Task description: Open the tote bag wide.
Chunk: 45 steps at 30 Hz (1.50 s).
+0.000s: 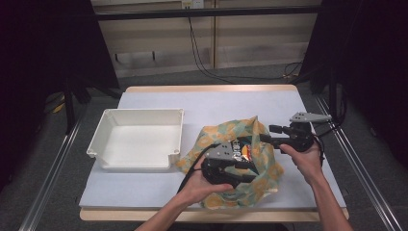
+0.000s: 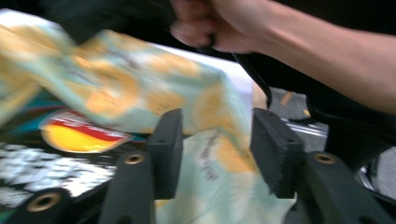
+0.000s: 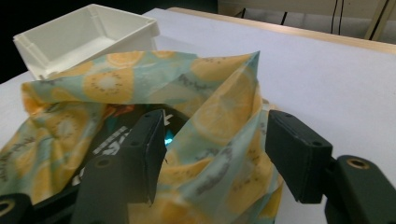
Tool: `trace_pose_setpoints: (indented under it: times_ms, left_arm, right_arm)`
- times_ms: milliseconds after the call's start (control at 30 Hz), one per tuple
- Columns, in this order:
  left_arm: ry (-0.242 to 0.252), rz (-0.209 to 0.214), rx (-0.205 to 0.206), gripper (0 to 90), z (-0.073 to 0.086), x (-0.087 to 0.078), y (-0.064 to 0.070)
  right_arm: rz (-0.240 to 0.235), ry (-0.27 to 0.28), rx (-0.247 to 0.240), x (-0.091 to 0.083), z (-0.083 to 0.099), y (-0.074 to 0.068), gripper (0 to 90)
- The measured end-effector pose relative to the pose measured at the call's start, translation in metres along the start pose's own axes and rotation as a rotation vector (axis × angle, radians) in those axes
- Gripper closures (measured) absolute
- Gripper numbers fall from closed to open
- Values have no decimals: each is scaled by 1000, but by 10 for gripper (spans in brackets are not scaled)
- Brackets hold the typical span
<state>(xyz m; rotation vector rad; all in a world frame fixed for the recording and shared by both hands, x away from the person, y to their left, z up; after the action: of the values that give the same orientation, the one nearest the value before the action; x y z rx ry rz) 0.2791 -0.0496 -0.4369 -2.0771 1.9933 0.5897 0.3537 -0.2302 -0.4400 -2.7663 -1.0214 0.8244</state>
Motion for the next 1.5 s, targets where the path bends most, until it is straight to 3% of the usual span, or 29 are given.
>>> trace_pose_setpoints:
  times_ms: [100,167,333,367,567,600,700,733,833,900,967,1033,1067,1167,1333,1500]
  left_arm:
    - [31,-16,-5,717,-10,-14,-11]
    - [22,-24,-7,775,-15,-16,-20]
    - [-43,-70,4,764,-18,-2,-38]
    - [-55,-70,-9,759,-16,3,-42]
    - [-93,-76,-13,748,-4,23,-46]
    - [-103,-73,-13,748,-2,25,-45]
    - [-144,-79,10,751,1,32,-43]
    - [-143,-73,15,746,1,35,-42]
    - [-154,-70,10,724,0,40,-41]
    - [-166,-73,20,718,-1,44,-40]
    - [-208,-53,21,742,-3,50,-35]
    - [-241,-72,41,759,-3,55,-33]
    - [-250,-62,48,764,-1,60,-33]
    - [-271,-78,48,765,5,65,-37]
    - [-349,-131,118,662,15,74,-35]
    - [-401,-129,149,644,22,74,-28]
  right_arm:
    - [8,0,-16,-9,3,-8,349]
    - [3,-7,-19,-15,6,-14,338]
    - [-10,-61,-39,-17,23,-32,309]
    - [-14,-69,-42,-16,28,-35,301]
    - [-9,-128,-39,-8,54,-40,269]
    - [-8,-145,-46,-6,58,-41,281]
    - [26,-160,-67,-3,66,-39,456]
    - [39,-162,-59,-4,69,-37,593]
    - [50,-157,-60,-9,71,-32,789]
    - [60,-148,-59,-15,72,-30,848]
    - [76,-147,-53,-22,75,-26,871]
    - [94,-144,-42,-28,79,-22,876]
    - [100,-139,-36,-30,82,-20,876]
    - [98,-125,-18,-34,88,-18,869]
    - [88,-110,-8,-34,89,-17,858]
    - [80,-112,-13,-33,89,-18,855]
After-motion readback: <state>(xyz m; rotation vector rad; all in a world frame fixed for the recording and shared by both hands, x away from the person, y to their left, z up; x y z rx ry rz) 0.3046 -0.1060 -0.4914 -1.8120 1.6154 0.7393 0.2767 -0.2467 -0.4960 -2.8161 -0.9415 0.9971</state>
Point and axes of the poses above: each handheld gripper's, and its own axes: x roughly forward along the jaws, z roughly out of its underside, y roughly to its right, the point moved 7 cm from there along x, roughly forward along the jaws, and after that the axes turned 3 degrees about x, right-handed, at the moved point
